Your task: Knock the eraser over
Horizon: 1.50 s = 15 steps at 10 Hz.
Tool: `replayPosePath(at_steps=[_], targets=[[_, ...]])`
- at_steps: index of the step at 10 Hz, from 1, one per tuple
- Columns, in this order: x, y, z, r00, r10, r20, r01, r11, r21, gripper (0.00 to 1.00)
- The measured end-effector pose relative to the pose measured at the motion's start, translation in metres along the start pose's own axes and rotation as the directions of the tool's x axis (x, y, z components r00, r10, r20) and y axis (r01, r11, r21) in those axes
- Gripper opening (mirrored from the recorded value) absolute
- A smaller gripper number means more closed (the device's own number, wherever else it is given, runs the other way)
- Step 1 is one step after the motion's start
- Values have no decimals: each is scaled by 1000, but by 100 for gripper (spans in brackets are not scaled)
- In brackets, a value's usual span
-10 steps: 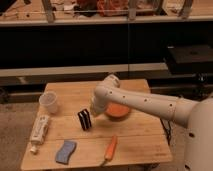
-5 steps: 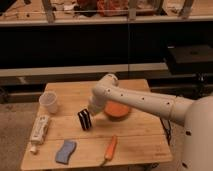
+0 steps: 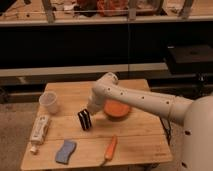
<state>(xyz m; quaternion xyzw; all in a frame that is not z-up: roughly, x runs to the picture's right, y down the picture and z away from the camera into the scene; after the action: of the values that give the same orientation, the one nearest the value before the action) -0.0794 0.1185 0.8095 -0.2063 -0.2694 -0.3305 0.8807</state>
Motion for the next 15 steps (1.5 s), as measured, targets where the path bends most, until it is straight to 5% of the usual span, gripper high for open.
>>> replayPosePath(at_steps=[15], targets=[[-10,-7,-18,991,-97,87,99,995,-17,1]])
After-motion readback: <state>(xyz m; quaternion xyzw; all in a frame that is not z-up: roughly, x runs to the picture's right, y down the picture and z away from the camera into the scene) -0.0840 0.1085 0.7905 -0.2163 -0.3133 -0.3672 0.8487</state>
